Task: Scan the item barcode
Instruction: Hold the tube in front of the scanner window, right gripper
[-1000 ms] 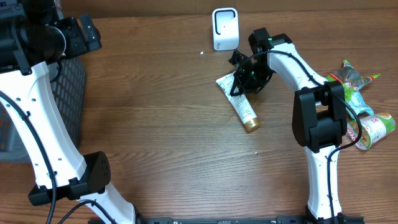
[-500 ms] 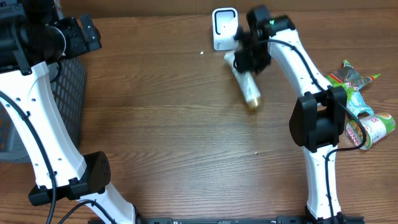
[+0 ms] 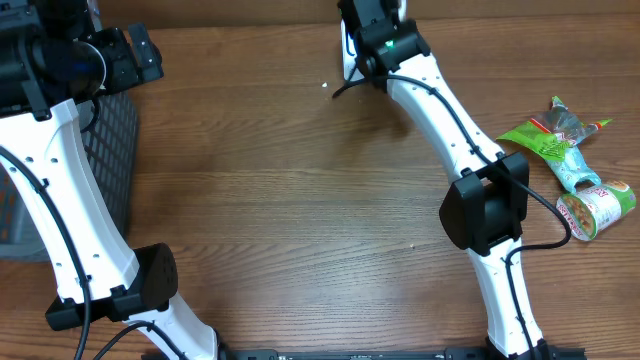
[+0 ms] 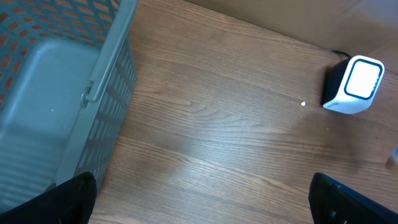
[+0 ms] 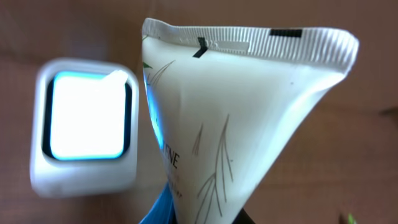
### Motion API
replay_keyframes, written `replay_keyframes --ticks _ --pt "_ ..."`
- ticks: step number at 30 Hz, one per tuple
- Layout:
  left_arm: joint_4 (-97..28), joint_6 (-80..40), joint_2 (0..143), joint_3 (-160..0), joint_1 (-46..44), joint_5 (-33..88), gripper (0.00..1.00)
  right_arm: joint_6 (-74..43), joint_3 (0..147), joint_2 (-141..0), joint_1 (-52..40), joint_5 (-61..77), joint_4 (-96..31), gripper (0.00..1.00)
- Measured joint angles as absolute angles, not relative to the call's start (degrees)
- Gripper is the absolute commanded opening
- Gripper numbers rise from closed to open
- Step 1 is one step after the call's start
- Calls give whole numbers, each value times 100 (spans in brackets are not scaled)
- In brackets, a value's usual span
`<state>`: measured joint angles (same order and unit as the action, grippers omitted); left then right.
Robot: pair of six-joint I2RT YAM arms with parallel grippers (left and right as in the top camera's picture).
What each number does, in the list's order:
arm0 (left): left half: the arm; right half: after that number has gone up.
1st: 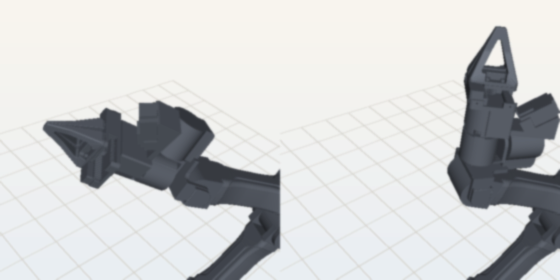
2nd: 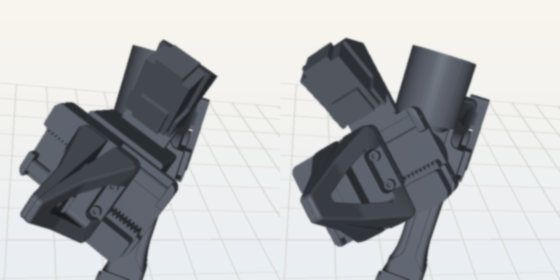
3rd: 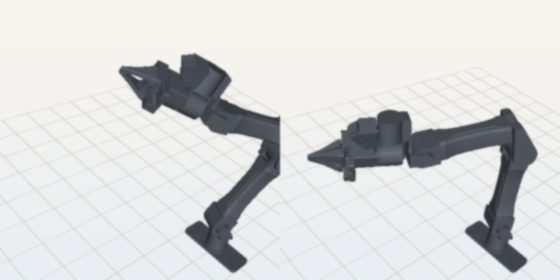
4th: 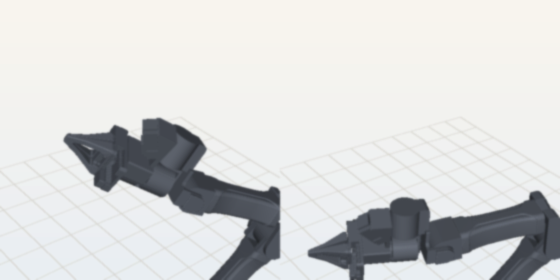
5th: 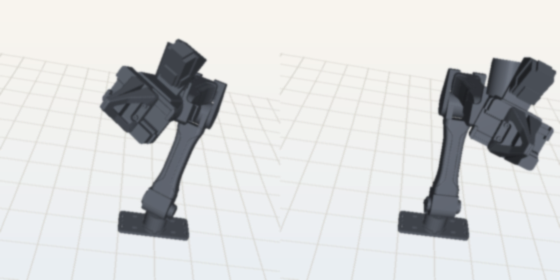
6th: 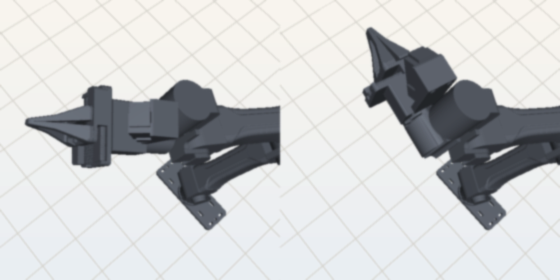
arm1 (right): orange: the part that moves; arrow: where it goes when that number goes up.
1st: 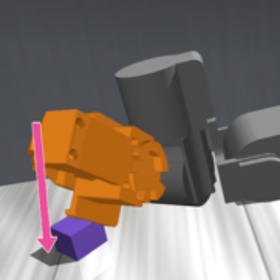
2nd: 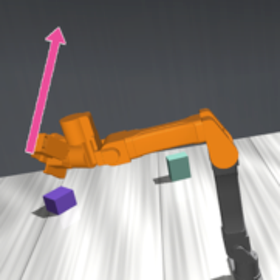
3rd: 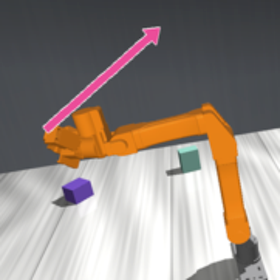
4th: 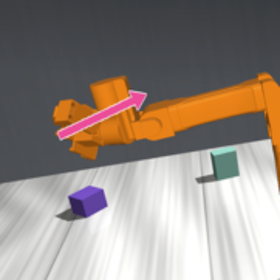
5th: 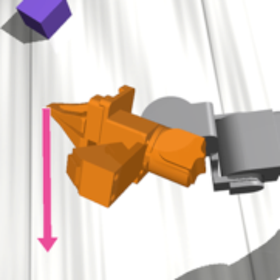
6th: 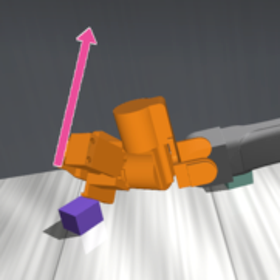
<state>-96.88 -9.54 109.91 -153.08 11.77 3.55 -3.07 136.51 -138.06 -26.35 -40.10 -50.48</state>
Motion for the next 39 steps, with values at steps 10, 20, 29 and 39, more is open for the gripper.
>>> replay_keyframes --ticks 10,20,29,39 --pt "-9684 -954 10991 -15308 1177 355 100 1299 13646 -13812 -2661 -5175 -2480 4" --pt "-9688 -954 10991 -15308 1177 355 100 2773 13651 -14457 -2674 -5581 -364 4" --pt "-9686 -954 10991 -15308 1177 355 100 3240 13649 -15246 -2755 -5496 226 4" --pt "-9688 -954 10991 -15308 1177 355 100 3535 13649 -15364 -2919 -5135 703 4"
